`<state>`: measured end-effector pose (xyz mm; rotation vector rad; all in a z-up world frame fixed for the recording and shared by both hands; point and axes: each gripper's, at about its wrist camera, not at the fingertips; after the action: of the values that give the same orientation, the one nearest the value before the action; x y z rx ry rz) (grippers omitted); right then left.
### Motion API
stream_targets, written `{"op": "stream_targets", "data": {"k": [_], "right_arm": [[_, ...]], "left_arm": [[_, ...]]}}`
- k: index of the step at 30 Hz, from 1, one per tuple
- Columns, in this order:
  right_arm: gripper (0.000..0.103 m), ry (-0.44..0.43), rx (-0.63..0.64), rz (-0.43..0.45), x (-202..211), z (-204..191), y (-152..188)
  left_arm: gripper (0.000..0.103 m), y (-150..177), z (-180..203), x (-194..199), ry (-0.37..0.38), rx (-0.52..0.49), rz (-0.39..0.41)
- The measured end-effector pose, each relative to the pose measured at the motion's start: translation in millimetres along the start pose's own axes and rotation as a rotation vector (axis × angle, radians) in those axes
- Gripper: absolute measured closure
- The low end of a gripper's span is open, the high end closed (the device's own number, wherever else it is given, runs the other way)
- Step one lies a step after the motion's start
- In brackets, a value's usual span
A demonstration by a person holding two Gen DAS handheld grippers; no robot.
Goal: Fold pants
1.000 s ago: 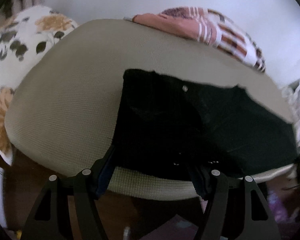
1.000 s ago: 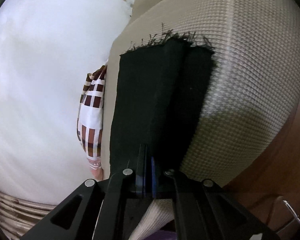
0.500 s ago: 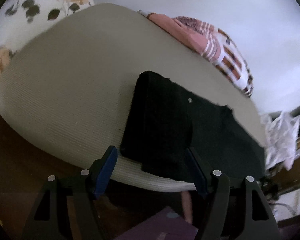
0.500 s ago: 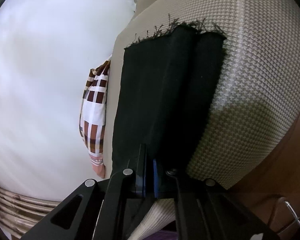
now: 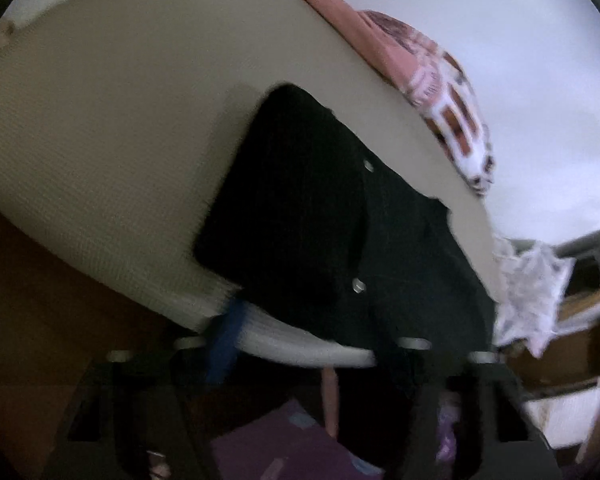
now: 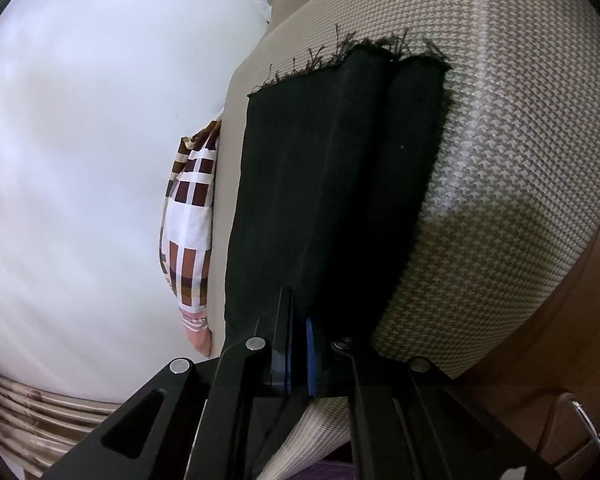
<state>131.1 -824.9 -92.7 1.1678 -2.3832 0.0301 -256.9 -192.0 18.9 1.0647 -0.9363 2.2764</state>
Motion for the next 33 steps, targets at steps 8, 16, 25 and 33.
{"op": "stream_targets", "data": {"k": [8,16,25,33], "right_arm": [[0.098,0.006,0.013,0.007,3.0,0.7,4.0],[0.099,0.016,0.046,-0.018,2.2,-0.2,5.3],[0.099,0.004,0.025,-0.04,5.9,2.0,-1.2],[0.099,0.044,0.11,-0.01,12.0,-4.3,3.0]], "left_arm": [[0.09,-45.2,24.9,15.1,-0.072,-0.117,0.086],[0.09,-32.4,8.6,-6.2,-0.192,-0.195,0.029],[0.079,-16.4,-3.1,-14.4,-0.188,-0.17,0.081],[0.075,-12.6,-7.3,-14.3,-0.176,-0.165,0.102]]}}
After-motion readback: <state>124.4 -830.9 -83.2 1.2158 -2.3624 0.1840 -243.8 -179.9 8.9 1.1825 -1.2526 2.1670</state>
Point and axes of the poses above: each gripper's, at about its wrist camera, not at the fingertips, and x roughly against the way its jaws point, z to its right, y to its underside, and after that the axes turned 15 degrees about -x, right-handed
